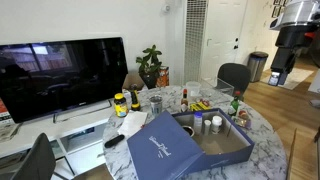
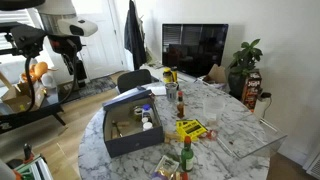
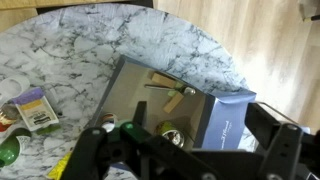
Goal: Pick up a wooden block and put it in the clear frost cold cup
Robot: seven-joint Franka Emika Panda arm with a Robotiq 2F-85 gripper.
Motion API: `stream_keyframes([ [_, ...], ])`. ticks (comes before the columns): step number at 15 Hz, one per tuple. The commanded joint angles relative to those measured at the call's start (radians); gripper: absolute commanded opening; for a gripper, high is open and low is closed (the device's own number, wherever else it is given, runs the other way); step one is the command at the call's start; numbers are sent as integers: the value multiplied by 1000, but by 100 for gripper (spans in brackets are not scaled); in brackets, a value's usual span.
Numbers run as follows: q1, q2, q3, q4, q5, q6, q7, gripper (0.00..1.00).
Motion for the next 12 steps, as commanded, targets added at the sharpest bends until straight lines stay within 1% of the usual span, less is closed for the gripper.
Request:
stream_keyframes([
  [1, -14, 2, 11, -3, 8, -5, -9, 100],
  [4, -14, 8, 11, -7, 8, -5, -9, 100],
  [5, -59, 70, 46, 33, 10, 15, 104, 100],
  [7, -101, 167, 51, 93, -5, 127, 142, 100],
  [9, -147, 228, 49, 146, -18, 222, 193, 100],
  [12, -221, 281, 48, 198, -54, 305, 289, 100],
])
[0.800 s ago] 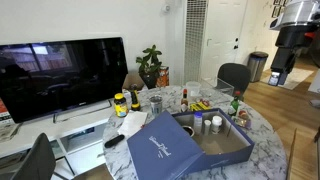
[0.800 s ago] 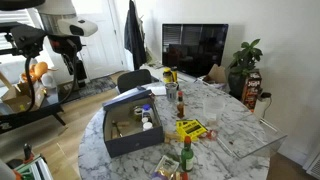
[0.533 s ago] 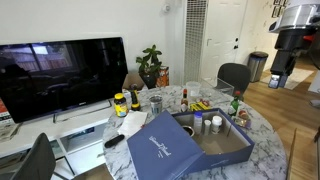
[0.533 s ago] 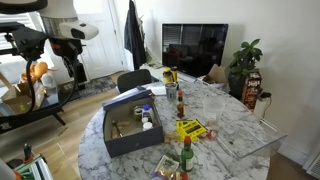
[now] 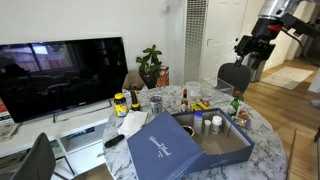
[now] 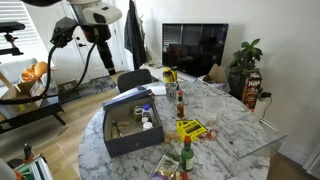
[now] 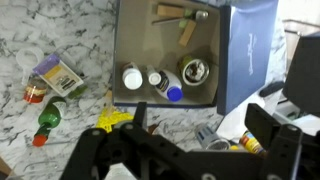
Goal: Pick up a wooden block and put it in the clear frost cold cup
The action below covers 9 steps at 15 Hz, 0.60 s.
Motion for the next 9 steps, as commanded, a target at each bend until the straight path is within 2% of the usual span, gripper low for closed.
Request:
stream_keyframes([
  [1, -93, 96, 11, 73, -52, 80, 124, 100],
  [2, -114, 97, 18, 85, -65, 73, 173, 100],
  [3, -68, 74, -8, 62, -41, 63, 96, 100],
  [6, -96, 96, -7, 87, -56, 65, 141, 100],
  [8, -132, 206, 25, 127, -48, 87, 276, 100],
  [9, -148, 265, 31, 116, -55, 177, 308, 100],
])
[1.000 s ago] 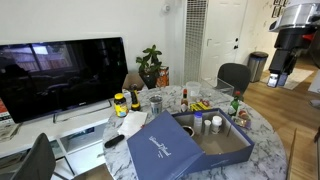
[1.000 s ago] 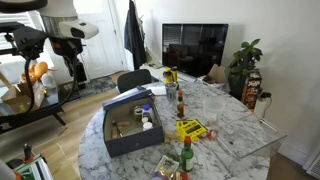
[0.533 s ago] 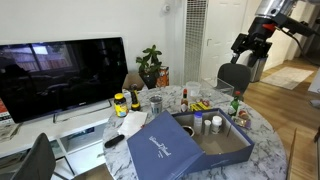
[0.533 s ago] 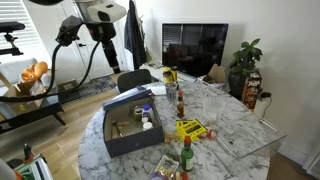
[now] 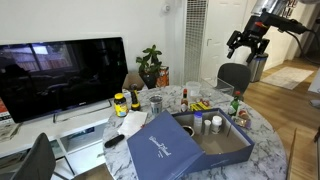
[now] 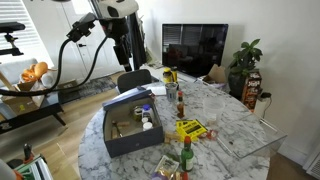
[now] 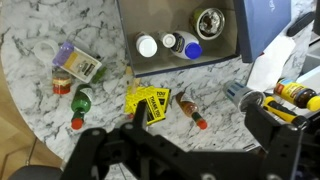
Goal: Pick up a wooden block and put it in the clear frost cold cup
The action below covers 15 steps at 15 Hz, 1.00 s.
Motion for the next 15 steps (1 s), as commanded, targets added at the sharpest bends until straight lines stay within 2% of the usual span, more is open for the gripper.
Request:
stream_keyframes([
  [1, -45, 197, 19, 25, -1, 161, 148, 100],
  [5, -83, 415, -22, 17, -23, 420, 274, 100],
  [7, -84, 527, -56, 37, -16, 496, 335, 100],
  [8, -70, 564, -78, 57, 11, 488, 357, 100],
  [9, -46, 477, -88, 7, -9, 476, 301, 100],
  [11, -41, 553, -112, 37, -3, 491, 325, 100],
  [13, -38, 574, -115, 57, 0, 491, 335, 100],
  [15, -46, 674, -132, 116, -131, 506, 563, 100],
])
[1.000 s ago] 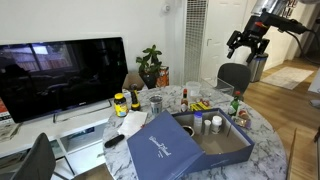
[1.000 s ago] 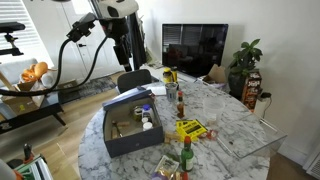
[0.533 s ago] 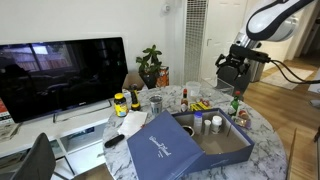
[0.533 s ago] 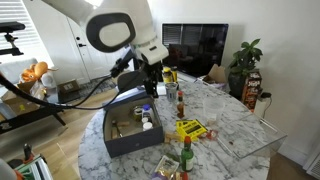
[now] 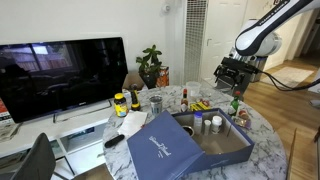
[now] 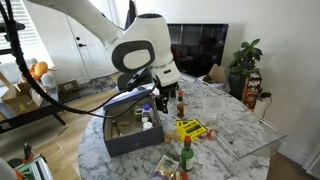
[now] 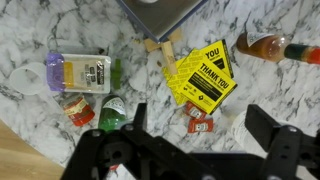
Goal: Pick up a wooden block and put it in the clear frost cold cup
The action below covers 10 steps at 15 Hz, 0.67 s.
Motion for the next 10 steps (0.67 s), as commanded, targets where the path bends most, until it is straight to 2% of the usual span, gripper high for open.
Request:
stream_keyframes([
  [1, 26, 137, -56, 72, -150, 29, 263, 100],
  [3, 53, 225, -86, 125, -175, 10, 388, 100],
  [4, 68, 266, -93, 154, -139, -22, 387, 100],
  [5, 71, 300, -74, 181, -58, -43, 305, 100],
  [6, 72, 339, -65, 207, -27, -38, 265, 100],
  [8, 100, 417, -94, 273, -77, -56, 237, 100],
  [10, 112, 477, -106, 324, -80, -35, 193, 100],
])
